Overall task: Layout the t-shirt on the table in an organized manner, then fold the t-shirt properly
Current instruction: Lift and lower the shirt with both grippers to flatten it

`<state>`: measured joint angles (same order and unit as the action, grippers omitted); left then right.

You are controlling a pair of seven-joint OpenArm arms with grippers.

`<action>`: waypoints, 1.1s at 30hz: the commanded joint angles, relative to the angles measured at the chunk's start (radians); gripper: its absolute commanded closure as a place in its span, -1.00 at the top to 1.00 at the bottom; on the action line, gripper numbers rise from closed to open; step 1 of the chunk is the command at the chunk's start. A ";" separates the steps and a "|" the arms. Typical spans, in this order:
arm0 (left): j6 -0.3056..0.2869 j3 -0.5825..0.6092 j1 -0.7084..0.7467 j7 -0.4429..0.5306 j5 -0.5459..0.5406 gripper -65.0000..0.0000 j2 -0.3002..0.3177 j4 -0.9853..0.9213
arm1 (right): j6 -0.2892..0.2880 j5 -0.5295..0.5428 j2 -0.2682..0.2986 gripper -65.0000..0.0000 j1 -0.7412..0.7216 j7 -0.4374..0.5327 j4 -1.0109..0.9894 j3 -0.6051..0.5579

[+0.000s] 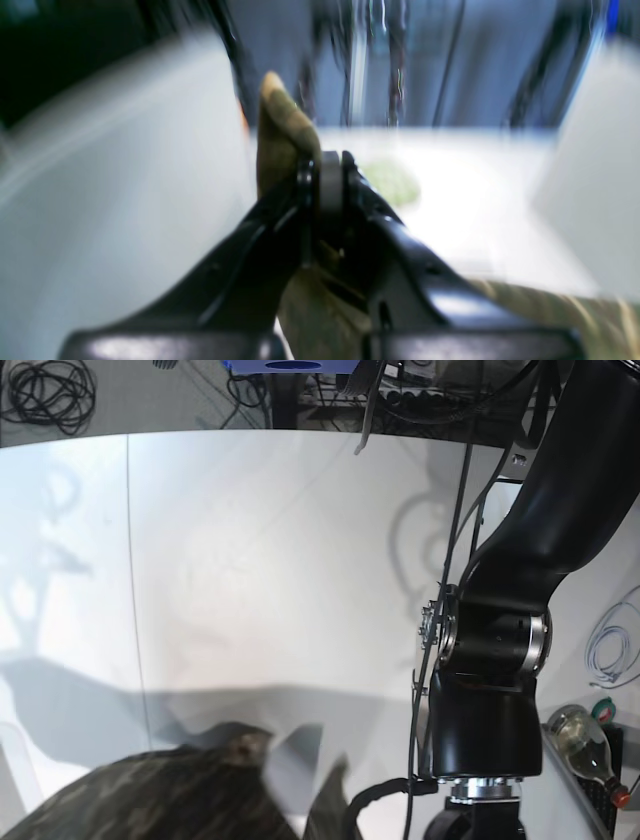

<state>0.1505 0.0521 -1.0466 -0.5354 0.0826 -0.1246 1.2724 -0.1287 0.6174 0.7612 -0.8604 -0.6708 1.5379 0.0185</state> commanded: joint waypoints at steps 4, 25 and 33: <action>0.002 0.001 0.116 -0.018 0.019 -1.00 0.035 0.232 | 0.007 -0.003 0.047 -0.98 0.160 0.016 0.155 0.136; 0.004 -0.021 1.141 0.308 0.013 -1.00 0.176 0.108 | 0.005 -0.057 -0.575 -0.98 1.177 0.388 -0.018 0.275; 0.004 -0.102 1.201 0.306 0.019 -1.00 0.176 0.106 | 0.007 -0.052 -0.575 -0.98 1.263 0.392 -0.014 0.281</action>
<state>0.1501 -0.0509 0.1520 -0.2466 0.0975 0.0532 1.3621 -0.1154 0.5579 0.1761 0.4000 -0.3050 1.5051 0.2935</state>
